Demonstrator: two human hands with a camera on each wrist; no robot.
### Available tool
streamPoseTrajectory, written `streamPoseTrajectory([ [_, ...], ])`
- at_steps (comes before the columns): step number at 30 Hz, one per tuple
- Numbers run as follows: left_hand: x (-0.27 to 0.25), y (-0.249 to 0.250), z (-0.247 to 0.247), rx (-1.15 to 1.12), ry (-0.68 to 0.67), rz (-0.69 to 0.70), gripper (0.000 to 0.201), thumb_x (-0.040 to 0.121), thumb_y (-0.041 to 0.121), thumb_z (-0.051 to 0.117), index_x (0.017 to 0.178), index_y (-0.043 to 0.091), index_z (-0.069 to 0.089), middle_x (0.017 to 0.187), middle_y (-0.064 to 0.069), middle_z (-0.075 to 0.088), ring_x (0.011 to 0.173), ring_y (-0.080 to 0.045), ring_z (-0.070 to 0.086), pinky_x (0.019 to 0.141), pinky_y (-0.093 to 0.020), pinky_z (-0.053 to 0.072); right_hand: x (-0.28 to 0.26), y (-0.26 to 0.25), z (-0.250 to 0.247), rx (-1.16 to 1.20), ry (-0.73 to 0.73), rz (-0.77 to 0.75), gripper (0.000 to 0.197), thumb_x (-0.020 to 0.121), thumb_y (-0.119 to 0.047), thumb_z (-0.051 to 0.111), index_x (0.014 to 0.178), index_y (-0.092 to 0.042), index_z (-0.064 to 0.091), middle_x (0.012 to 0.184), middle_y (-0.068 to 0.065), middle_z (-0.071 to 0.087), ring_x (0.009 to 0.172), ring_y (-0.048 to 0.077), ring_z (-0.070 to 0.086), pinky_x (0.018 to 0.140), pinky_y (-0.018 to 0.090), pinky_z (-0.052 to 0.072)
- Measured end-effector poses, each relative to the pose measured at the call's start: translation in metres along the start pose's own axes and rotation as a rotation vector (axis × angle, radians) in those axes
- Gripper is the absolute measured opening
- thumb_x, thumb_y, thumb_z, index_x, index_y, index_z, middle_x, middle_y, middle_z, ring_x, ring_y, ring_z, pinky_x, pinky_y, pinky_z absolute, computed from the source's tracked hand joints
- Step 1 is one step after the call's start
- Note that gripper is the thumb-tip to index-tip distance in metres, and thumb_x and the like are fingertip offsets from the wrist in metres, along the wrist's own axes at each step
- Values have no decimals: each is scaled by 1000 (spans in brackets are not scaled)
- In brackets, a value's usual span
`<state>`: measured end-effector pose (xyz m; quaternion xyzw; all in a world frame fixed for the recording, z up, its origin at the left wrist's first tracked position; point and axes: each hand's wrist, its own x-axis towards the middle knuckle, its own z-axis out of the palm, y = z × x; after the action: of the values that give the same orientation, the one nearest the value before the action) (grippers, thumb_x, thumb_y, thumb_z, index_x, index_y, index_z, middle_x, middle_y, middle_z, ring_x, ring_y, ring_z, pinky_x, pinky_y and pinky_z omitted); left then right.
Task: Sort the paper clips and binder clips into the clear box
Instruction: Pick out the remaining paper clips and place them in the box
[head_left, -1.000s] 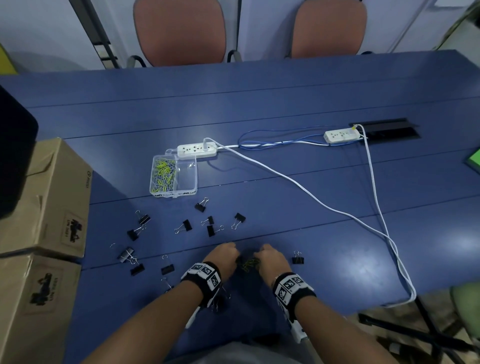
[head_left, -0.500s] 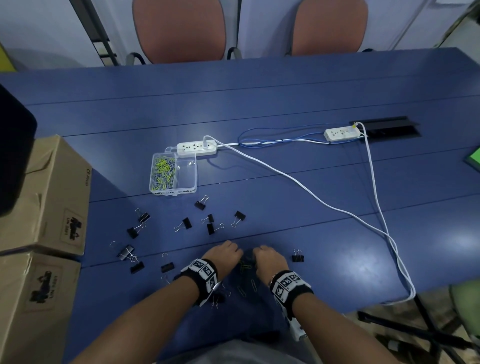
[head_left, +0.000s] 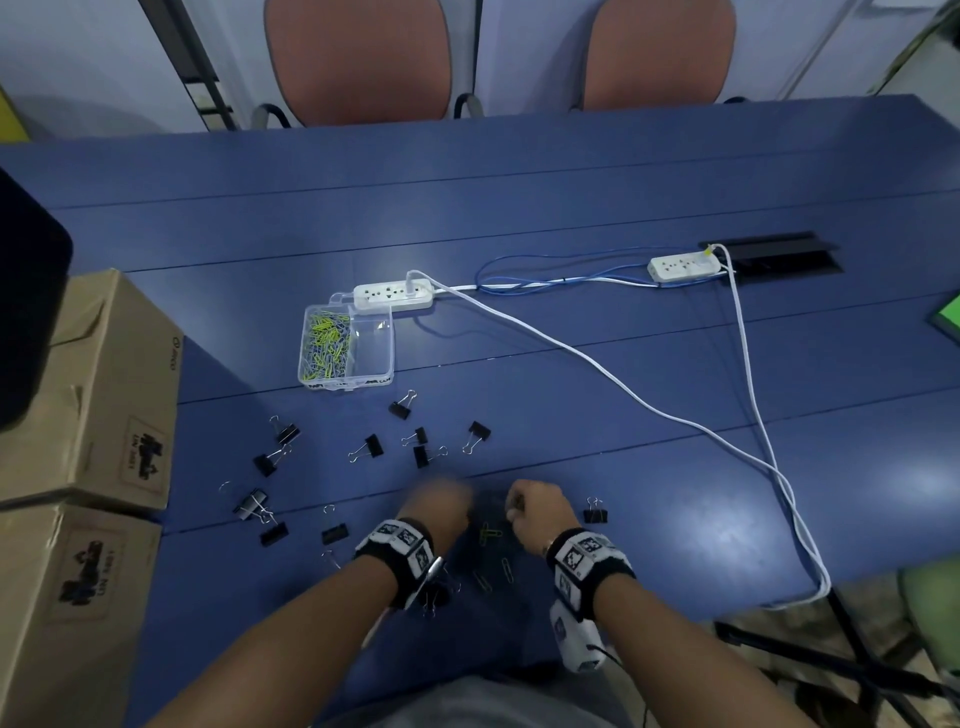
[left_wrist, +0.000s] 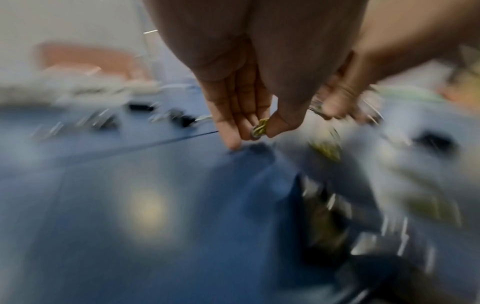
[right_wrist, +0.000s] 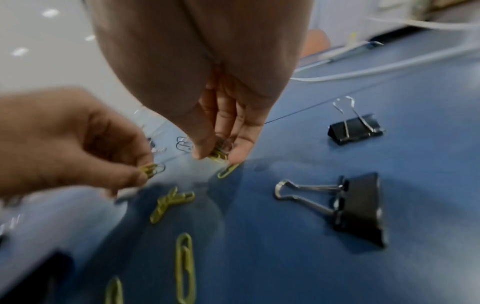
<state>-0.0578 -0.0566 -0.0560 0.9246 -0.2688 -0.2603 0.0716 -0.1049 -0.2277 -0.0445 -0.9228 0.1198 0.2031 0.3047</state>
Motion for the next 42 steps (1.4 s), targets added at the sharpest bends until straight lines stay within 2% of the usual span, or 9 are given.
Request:
streamPoseTrajectory([
  [6,1,-21,-7,-593,203,-236,6,72,12,69,73,18,68,57,7,56,59,-12,53,63,-22,48,12,7,-9,450,84,169,16,75,-5,74,85,-18,75,70,-1,69,63,12,64,67,25,55],
  [9,2,-20,-12,-782,216,-308,10,74,7,71,81,13,75,58,7,63,57,-7,59,60,-15,49,12,5,-12,656,10,236,16,79,7,67,81,-8,73,66,9,66,53,18,59,60,33,58],
  [13,6,-20,-14,-1020,103,-328,4,78,0,70,80,2,69,65,-10,66,58,-21,61,56,-31,55,7,-2,-17,996,-110,328,15,83,17,57,81,4,65,73,15,59,58,21,55,50,28,52],
  [20,5,-10,-18,-1305,-23,-322,22,80,-9,66,100,0,68,76,-13,69,57,-16,57,53,-25,51,4,2,-22,1131,-254,346,28,87,13,52,110,2,63,79,12,62,69,23,61,62,32,55],
  [27,6,1,-23,-1330,-77,-413,15,84,10,50,70,10,55,55,-4,56,46,-16,49,47,-22,35,10,1,-21,1112,-207,505,18,84,-13,49,67,-16,49,58,0,45,48,15,40,46,24,26],
  [33,5,0,-19,-552,33,-175,47,83,38,65,50,16,40,48,4,39,50,-14,40,52,-26,34,10,12,-21,105,66,129,47,83,-49,64,56,-18,41,56,-5,43,55,15,43,54,28,34],
  [36,-5,3,-23,-144,-19,20,12,81,38,59,78,26,58,80,4,65,81,-22,61,70,-31,47,2,15,-26,-178,-54,22,12,83,-41,61,87,-31,65,95,-6,68,91,19,63,74,32,51],
  [39,-11,2,-22,-10,-90,170,43,81,22,54,121,39,60,118,3,68,108,-24,60,88,-34,48,-3,19,-28,-342,-117,-60,34,87,-26,54,116,-41,63,120,-5,67,109,23,61,87,36,52],
  [42,-14,6,-23,105,-146,283,56,84,19,52,136,41,50,122,-2,66,112,-24,58,89,-34,45,-4,22,-29,-456,-161,-101,39,91,-30,51,127,-45,57,127,-3,64,113,24,60,89,38,53],
])
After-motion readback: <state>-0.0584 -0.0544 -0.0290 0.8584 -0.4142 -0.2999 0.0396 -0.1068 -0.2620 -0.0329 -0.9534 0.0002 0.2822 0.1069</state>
